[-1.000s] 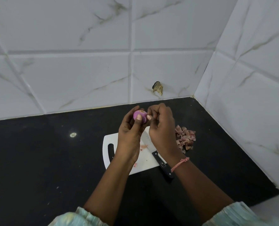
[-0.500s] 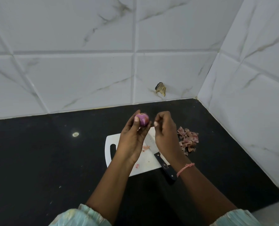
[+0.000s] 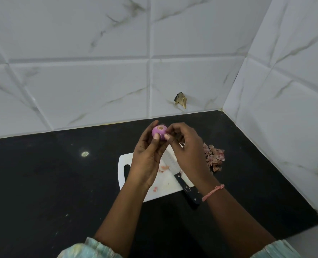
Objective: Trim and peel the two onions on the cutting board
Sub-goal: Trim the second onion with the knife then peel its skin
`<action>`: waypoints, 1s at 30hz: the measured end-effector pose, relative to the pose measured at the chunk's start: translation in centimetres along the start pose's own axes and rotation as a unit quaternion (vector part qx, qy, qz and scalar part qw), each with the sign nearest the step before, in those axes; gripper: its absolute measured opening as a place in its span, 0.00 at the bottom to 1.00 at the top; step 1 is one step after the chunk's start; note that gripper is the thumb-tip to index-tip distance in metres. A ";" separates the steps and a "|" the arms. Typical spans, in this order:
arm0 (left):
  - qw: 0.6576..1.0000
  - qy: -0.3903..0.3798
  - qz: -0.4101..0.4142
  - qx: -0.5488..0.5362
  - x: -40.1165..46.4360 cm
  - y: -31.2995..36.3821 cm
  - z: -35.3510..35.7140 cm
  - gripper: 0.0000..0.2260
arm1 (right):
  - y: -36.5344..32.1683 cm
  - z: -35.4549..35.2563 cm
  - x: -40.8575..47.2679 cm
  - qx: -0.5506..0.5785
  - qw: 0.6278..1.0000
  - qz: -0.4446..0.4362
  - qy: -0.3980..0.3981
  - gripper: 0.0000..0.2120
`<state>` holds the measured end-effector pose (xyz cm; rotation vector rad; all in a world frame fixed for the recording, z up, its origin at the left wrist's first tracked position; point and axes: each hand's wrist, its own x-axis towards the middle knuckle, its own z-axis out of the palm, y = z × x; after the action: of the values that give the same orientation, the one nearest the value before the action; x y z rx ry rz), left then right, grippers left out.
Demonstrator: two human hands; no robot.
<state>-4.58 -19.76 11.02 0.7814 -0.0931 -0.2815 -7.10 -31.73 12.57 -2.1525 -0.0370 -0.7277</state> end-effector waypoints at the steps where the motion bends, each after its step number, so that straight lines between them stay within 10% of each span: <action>1: 1.000 0.000 0.006 0.001 0.0 -0.1 0.0 0.18 | -0.1 0.0 0.1 0.001 1.000 0.001 0.003 0.06; 21: 1.000 0.018 0.013 -0.015 -0.4 0.9 0.5 0.15 | -1.1 -1.7 1.4 0.075 0.993 -0.002 -0.095 0.07; 30: 1.000 0.009 0.014 0.018 -0.7 1.3 0.9 0.15 | -1.0 -1.7 1.1 0.039 0.997 -0.073 -0.003 0.08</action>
<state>-5.13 -19.25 12.61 0.8177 -0.0924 -0.2469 -7.31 -32.52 14.66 -2.0932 -0.2235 -0.7898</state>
